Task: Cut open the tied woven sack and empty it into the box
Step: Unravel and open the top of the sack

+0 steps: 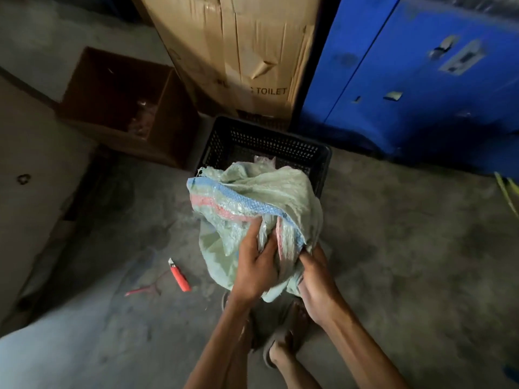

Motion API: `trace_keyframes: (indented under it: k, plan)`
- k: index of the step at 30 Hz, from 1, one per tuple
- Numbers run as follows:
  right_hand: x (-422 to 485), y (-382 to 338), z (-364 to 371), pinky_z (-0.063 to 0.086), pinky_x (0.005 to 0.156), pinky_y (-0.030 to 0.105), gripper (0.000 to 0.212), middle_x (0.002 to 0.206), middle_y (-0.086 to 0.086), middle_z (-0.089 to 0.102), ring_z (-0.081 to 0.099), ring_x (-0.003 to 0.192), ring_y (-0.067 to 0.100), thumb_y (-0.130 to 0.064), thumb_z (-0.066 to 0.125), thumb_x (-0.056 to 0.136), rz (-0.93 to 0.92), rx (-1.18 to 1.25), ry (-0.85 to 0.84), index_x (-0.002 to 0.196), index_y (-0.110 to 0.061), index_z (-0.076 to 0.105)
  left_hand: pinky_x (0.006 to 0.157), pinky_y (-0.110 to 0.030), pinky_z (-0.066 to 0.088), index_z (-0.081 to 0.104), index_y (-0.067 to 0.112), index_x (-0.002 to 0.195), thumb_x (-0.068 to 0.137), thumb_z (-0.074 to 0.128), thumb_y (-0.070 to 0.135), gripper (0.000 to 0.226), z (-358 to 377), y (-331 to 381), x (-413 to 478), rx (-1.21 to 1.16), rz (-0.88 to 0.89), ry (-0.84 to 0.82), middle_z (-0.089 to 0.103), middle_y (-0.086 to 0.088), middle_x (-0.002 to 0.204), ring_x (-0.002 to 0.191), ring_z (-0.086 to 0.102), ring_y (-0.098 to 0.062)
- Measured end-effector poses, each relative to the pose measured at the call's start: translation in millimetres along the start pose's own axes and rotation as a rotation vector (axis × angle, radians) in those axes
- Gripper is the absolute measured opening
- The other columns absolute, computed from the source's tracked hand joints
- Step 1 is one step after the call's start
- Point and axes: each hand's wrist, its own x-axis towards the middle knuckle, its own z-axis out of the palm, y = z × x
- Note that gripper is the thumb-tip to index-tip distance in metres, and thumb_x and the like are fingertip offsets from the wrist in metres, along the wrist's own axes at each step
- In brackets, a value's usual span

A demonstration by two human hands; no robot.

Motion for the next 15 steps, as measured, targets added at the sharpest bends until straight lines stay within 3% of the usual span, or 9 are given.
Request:
trace_keyframes:
  k: [2,5,7,9,12,15]
  plan:
    - [33.7,-4.5,-1.7,0.048,0.109,0.041,0.036,0.131,0.005,0.069,0.062,0.126,0.022,-0.009,0.053,0.096,-0.123,-0.072,0.045,0.127,-0.023,0.063,0.084,-0.006,0.045,0.058,0.033,0.110,0.099,0.045,-0.011,0.047,7.2,-13.9,34.1,0.056,0.079,0.031,0.066,0.034,0.104,0.101,0.060,0.016]
    - [93.8,-14.6,5.0,0.039,0.115,0.041,0.057,0.142,0.012,0.058,0.053,0.133,0.024,-0.018,0.054,0.085,-0.461,-0.450,0.147,0.142,-0.008,0.051,0.092,-0.031,0.051,0.063,0.010,0.118,0.095,0.055,-0.001,0.027,6.9,-45.0,99.8,0.279,0.243,0.096,0.062,-0.001,0.119,0.108,0.059,-0.010]
    - [140.8,-12.3,7.4,0.039,0.110,0.047,0.059,0.137,0.025,0.056,0.050,0.129,0.036,-0.009,0.060,0.082,-0.736,-0.782,0.240,0.139,0.002,0.048,0.100,-0.031,0.046,0.064,0.004,0.122,0.093,0.059,0.008,0.030,-0.5,-69.8,149.8,0.471,0.317,0.135,0.052,-0.014,0.129,0.114,0.049,-0.013]
    - [188.4,-9.2,7.0,0.042,0.099,0.047,0.060,0.134,0.026,0.056,0.048,0.121,0.038,-0.005,0.057,0.076,-0.895,-1.099,0.296,0.135,0.002,0.051,0.104,-0.029,0.041,0.061,0.003,0.128,0.092,0.057,0.010,0.037,-4.0,-91.7,197.5,0.619,0.387,0.128,0.050,-0.015,0.136,0.122,0.046,-0.019]
    - [263.7,3.0,6.5,0.045,0.101,0.050,0.066,0.150,0.020,0.044,0.044,0.135,0.037,-0.010,0.055,0.075,-0.817,-1.370,0.270,0.140,-0.003,0.047,0.109,-0.042,0.041,0.046,-0.004,0.142,0.091,0.050,0.023,0.058,-1.6,-145.0,260.2,0.865,0.380,0.120,0.049,-0.021,0.143,0.132,0.045,-0.034]
    - [339.7,35.7,-1.1,0.038,0.113,0.051,0.068,0.166,0.024,0.016,0.016,0.155,0.038,-0.014,0.060,0.083,-0.753,-1.610,0.235,0.146,0.000,0.038,0.124,-0.043,0.022,0.010,-0.005,0.156,0.090,0.060,0.024,0.088,11.3,-217.4,297.2,1.052,0.239,0.078,0.014,-0.023,0.165,0.153,0.015,-0.035]
